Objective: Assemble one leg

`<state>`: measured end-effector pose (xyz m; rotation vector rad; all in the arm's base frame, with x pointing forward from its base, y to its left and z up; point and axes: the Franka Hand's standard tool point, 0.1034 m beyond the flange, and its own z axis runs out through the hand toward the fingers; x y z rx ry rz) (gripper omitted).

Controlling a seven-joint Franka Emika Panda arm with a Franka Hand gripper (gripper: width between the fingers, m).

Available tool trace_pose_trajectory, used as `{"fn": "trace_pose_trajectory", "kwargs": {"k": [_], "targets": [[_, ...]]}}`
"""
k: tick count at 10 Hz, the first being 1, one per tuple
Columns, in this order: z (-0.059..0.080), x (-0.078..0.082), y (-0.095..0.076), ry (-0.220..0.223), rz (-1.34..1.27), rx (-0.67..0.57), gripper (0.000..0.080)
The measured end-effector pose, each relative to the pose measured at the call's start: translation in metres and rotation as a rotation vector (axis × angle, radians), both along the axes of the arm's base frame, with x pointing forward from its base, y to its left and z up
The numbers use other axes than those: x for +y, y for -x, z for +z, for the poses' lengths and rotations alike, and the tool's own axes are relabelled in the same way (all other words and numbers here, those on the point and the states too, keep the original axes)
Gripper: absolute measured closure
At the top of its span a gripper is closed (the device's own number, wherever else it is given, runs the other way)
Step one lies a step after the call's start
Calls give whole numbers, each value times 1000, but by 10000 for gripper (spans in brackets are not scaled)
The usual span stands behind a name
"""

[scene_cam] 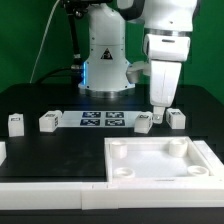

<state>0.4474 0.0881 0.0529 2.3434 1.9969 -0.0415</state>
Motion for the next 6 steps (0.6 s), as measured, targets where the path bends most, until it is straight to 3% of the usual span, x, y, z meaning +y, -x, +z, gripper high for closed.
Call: {"fn": "trace_pose_trajectory", "kwargs": {"k": [4,6], "targets": [[-3,1,0,-17,-292,-13,151],[-9,4,20,-41,-706,-10,151]]}}
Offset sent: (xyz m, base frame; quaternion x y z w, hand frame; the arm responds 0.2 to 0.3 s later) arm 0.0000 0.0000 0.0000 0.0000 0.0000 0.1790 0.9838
